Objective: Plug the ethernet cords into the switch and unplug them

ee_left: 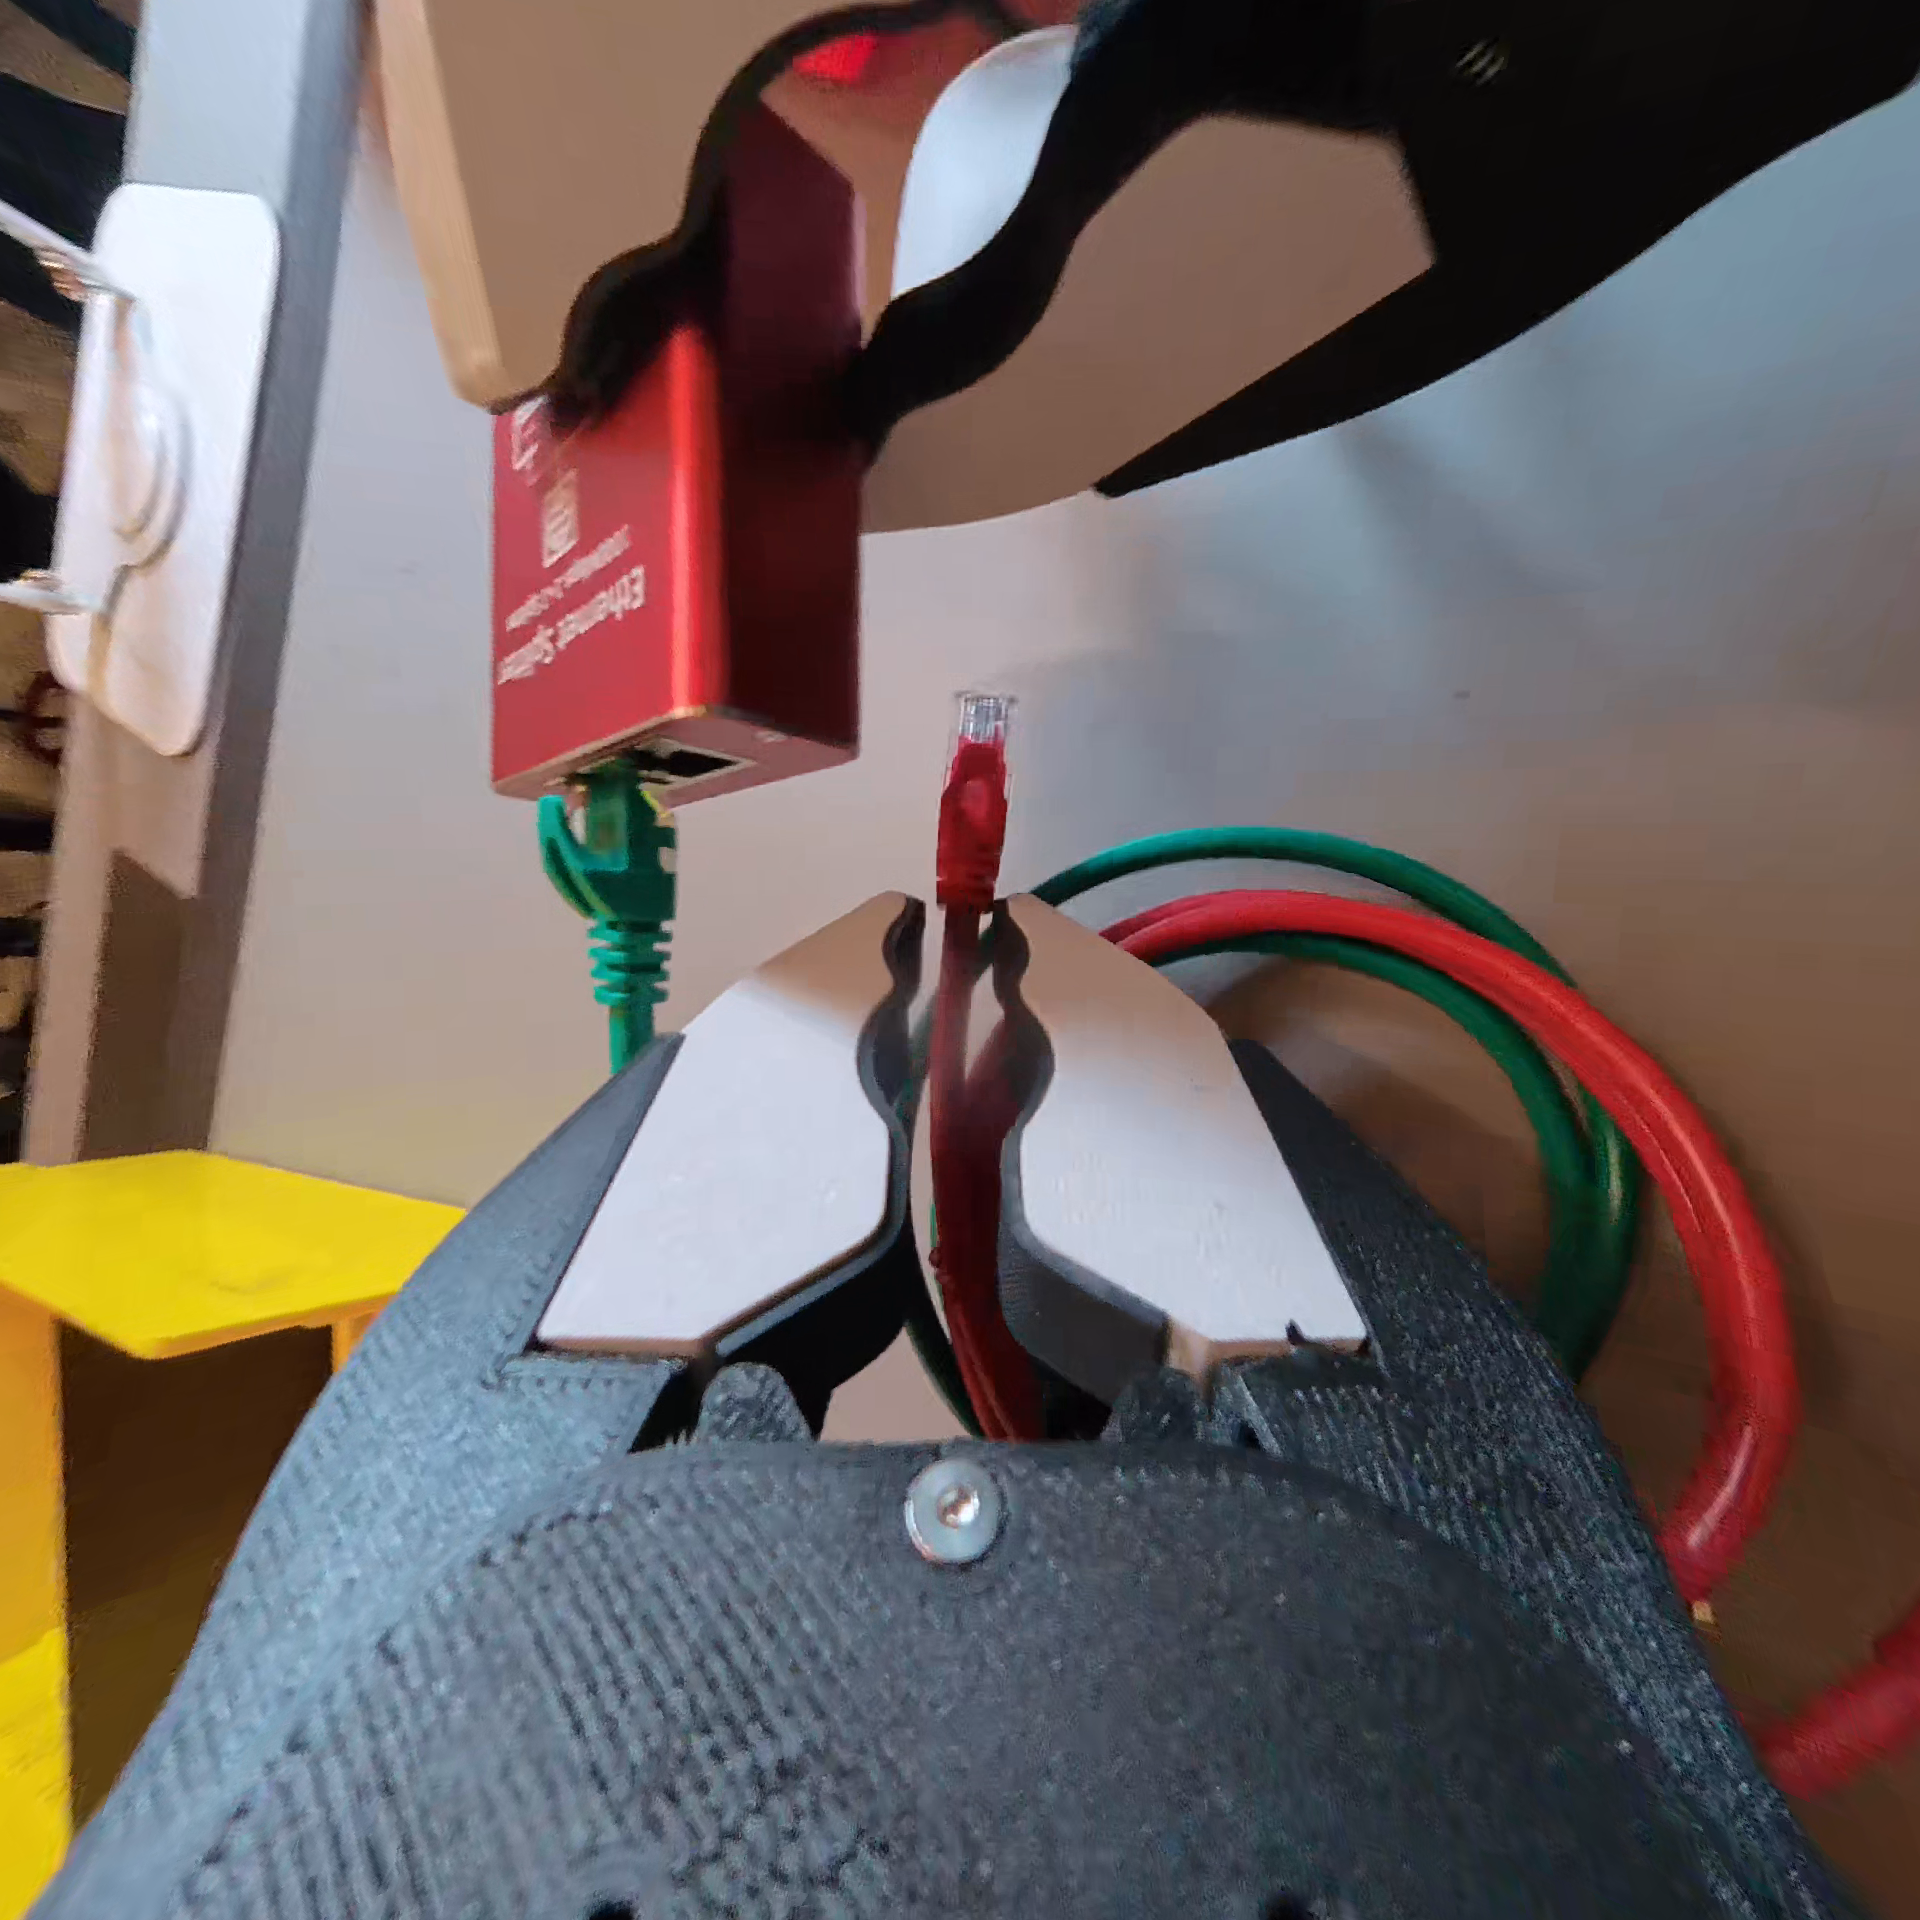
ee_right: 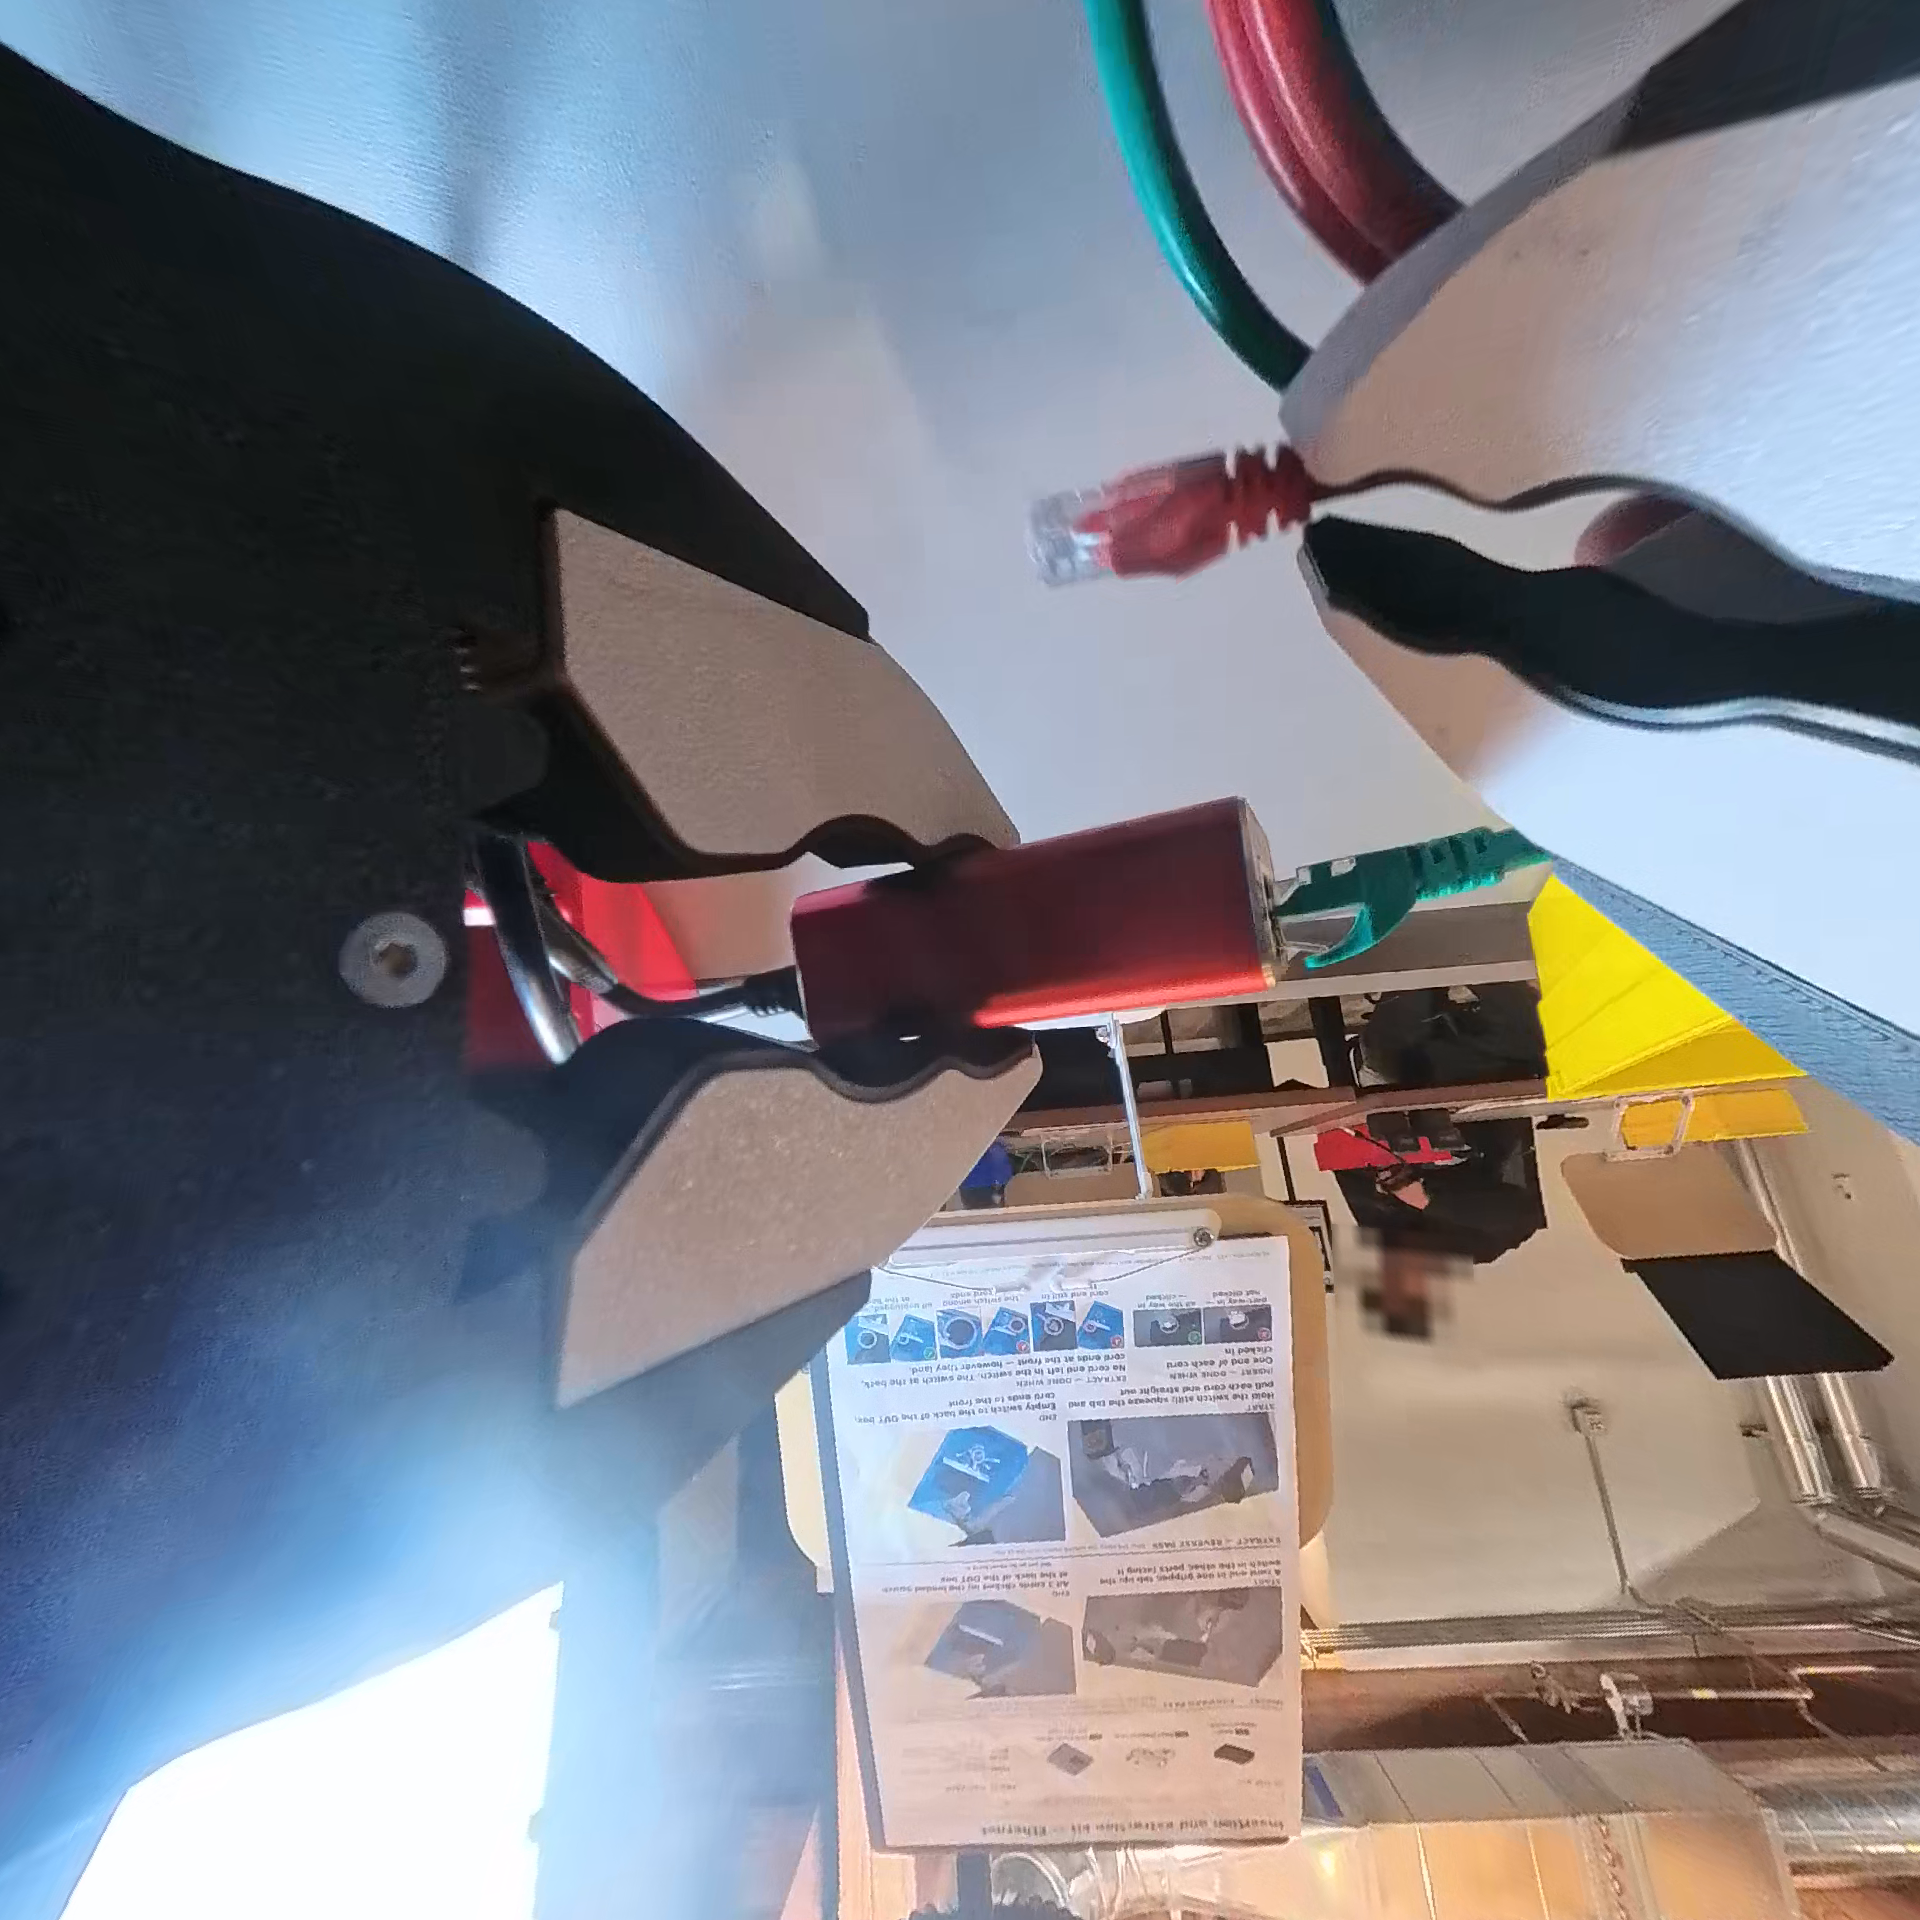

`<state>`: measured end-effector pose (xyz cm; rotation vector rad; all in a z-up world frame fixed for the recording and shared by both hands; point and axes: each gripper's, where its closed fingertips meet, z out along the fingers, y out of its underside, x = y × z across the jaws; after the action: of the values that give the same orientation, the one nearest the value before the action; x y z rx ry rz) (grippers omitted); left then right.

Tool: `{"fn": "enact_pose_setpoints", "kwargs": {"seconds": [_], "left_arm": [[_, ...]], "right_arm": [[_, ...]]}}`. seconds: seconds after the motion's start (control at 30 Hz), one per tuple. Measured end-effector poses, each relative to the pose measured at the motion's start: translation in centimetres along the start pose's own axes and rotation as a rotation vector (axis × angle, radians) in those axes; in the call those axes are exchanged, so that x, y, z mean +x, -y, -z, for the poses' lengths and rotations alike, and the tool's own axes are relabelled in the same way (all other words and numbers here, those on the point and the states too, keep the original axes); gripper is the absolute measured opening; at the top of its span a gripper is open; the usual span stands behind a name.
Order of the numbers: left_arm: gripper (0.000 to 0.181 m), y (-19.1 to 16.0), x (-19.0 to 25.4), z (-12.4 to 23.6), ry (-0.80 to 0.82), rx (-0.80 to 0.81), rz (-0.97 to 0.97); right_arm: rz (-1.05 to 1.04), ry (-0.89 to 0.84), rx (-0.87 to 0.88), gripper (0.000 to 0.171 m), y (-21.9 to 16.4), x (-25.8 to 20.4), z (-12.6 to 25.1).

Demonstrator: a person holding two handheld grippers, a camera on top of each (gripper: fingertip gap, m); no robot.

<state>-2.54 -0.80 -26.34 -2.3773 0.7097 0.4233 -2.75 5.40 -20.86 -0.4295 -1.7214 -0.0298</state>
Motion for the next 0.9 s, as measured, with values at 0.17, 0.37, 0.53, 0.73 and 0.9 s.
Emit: {"fn": "enact_pose_setpoints", "kwargs": {"seconds": [0.17,0.37,0.53,0.73,0.9], "left_arm": [[0.018,-0.6,-0.7,-1.1,0.105,-0.048,-0.068],[0.01,-1.9,-0.3,-2.3,0.036,-0.088,-0.119],[0.01,0.5,0.7,1.8,-0.181,0.14,0.048],[0.009,1.2,-0.7,6.6,-0.359,0.29,0.299],[0.009,-0.5,-1.1,5.7,-0.487,0.091,0.339]], "right_arm": [[-0.005,0.003,-0.002,0.028,-0.2,0.0,-0.1],[0.023,0.016,0.003,0.029,0.0,-0.8,-0.3],[-0.005,0.01,0.014,0.028,-0.3,-0.3,-0.2],[-0.005,0.003,0.023,0.028,-0.2,-0.4,-0.2],[0.025,-0.015,0.045,0.028,0.2,-0.4,-0.4]]}}
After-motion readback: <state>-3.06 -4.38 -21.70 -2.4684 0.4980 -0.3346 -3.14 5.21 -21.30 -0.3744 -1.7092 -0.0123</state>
